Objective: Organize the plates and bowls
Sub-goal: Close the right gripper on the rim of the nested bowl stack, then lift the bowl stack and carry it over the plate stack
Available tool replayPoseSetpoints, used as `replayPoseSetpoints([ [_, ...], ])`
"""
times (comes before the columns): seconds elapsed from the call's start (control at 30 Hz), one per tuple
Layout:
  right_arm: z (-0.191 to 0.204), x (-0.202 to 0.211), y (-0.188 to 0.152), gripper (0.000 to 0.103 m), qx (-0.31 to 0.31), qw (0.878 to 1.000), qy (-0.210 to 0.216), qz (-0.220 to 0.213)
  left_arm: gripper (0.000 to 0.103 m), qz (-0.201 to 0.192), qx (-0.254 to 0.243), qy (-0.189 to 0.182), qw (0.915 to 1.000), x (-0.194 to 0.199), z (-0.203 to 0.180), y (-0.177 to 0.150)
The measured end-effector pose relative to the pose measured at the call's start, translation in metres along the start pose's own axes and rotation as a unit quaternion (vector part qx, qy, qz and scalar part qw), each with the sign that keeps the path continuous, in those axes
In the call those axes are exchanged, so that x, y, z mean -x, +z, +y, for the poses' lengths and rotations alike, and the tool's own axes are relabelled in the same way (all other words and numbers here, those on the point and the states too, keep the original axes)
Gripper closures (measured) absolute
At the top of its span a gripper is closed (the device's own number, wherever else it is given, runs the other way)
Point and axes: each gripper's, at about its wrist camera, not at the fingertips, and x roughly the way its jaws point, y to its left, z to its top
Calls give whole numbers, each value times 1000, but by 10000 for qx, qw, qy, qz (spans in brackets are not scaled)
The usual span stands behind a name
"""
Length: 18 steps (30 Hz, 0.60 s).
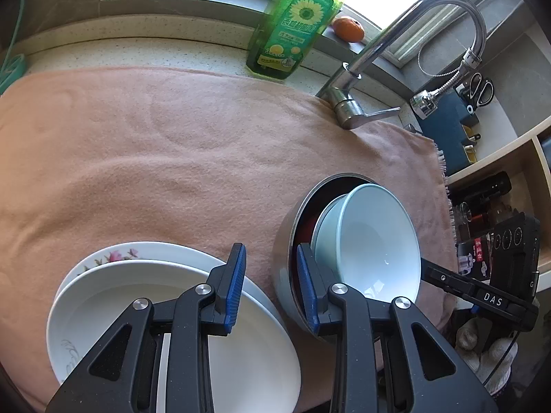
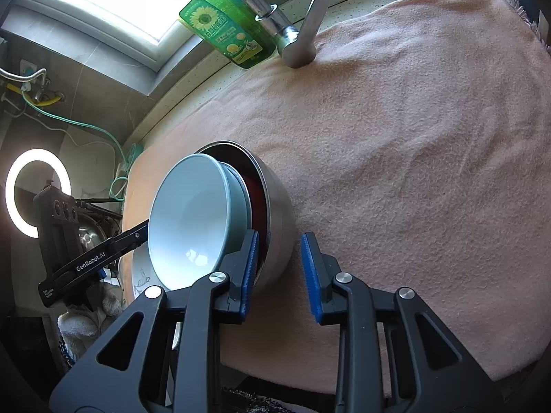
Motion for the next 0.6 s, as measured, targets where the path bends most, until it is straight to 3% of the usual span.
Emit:
replayPoseSetpoints([
  [0.3, 2, -11, 1, 87, 18, 9998, 125, 163, 87, 124, -27, -57, 9999, -8, -3, -1],
  [0.47, 2, -12, 3, 88, 25, 9997, 173, 196, 93, 157, 93, -178, 9997, -13, -3, -1],
  [0.6, 2, -12, 6, 88, 80, 9996, 125, 221, 95, 94, -79, -21, 9999, -13, -12, -1],
])
